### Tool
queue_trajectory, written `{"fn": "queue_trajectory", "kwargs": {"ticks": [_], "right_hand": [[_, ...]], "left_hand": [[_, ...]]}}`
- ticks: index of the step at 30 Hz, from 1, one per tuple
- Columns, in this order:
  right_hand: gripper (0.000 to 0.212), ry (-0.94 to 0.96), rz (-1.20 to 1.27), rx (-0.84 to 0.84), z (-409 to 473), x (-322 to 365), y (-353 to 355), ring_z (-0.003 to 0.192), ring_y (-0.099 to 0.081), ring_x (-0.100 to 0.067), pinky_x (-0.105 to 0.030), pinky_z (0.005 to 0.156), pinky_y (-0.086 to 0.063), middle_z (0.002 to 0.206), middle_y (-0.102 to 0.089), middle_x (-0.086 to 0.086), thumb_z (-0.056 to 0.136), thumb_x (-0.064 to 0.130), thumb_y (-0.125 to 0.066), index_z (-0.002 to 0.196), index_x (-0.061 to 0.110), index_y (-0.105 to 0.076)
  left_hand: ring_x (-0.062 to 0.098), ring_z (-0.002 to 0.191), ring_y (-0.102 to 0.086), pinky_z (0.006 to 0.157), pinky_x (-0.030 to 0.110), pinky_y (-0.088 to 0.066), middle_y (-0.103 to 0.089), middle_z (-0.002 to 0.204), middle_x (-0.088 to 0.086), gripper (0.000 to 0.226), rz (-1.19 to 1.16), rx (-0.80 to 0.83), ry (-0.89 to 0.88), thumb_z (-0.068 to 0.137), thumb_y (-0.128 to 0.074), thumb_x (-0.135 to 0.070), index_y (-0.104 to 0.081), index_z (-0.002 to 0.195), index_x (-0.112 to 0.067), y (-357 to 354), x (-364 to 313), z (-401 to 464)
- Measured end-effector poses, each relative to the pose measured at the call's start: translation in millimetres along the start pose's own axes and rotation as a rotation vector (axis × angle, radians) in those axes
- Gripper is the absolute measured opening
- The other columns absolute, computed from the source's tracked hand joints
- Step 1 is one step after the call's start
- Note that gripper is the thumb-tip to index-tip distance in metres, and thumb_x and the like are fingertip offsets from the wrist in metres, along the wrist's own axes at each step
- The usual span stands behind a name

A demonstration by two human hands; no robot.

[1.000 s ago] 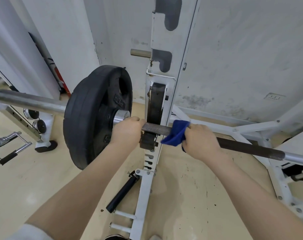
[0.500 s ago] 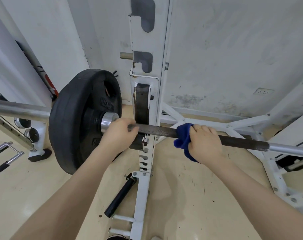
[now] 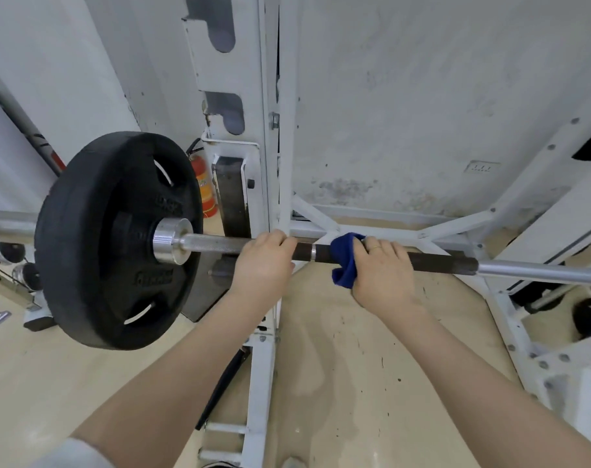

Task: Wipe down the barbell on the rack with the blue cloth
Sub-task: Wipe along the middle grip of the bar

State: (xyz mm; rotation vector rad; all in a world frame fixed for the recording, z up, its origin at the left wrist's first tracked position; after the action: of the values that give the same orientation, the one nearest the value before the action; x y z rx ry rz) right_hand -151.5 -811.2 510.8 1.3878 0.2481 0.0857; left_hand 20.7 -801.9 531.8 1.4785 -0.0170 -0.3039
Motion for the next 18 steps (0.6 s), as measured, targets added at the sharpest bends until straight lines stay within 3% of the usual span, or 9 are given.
{"fn": "queue_trajectory", "kwargs": {"ticks": [4,8,13,18], "right_hand": [[0.059,0.11,0.044,0.011,6.6,40.2,2.1,0.109,-0.052,-0.036,-0.045,0.098,-0.036,0.122,-0.055,-0.016,0.081,0.017,-0.058,0.136,0.015,-0.038],[0.067,0.127,0.065,-0.05,13.9,34.0,-4.1,0.095,-0.06,-0.032,-0.039,0.087,-0.042,0.106,-0.063,-0.01,0.069,0.011,-0.069,0.131,0.02,-0.046],[0.033,-0.144,-0.026,-0.03,-3.0,-30.7,-0.6,0.101,-0.055,-0.027,-0.036,0.098,-0.03,0.104,-0.061,-0.002,0.083,0.014,-0.052,0.115,0.017,-0.049],[0.033,-0.049,0.007,0.049,21.4,44.2,1.9,0.105,-0.053,-0.031,-0.037,0.091,-0.035,0.114,-0.056,-0.01,0.086,0.003,-0.045,0.118,0.008,-0.043]], "left_hand": [[0.025,0.115,-0.044,0.093,0.036,-0.037,-0.051,0.123,0.004,0.038,0.012,0.003,-0.003,0.089,-0.053,-0.019,-0.045,0.127,-0.016,-1.4,3.3,2.7],[0.023,0.112,-0.046,0.09,0.036,-0.039,-0.053,0.119,0.003,0.035,0.028,0.001,-0.005,0.089,-0.053,-0.017,-0.048,0.124,-0.018,1.3,6.6,8.6],[0.024,0.104,-0.047,0.082,0.033,-0.037,-0.055,0.11,0.004,0.027,0.004,-0.004,0.002,0.09,-0.05,-0.017,-0.056,0.116,-0.017,3.9,6.6,14.1],[0.023,0.104,-0.047,0.079,0.032,-0.036,-0.055,0.108,0.003,0.025,-0.03,0.028,-0.023,0.089,-0.052,-0.021,-0.059,0.113,-0.017,4.4,11.8,19.3]]}}
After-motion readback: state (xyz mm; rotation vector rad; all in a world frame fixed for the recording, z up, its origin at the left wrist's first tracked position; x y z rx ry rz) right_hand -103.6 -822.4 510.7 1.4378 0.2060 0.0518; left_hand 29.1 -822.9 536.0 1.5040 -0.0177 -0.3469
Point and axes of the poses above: each hand's wrist, its own z-axis towards the middle knuckle, its own y-axis out of the back of the hand, x = y × z, the point moved 3 cm from there along z, towards the middle knuckle
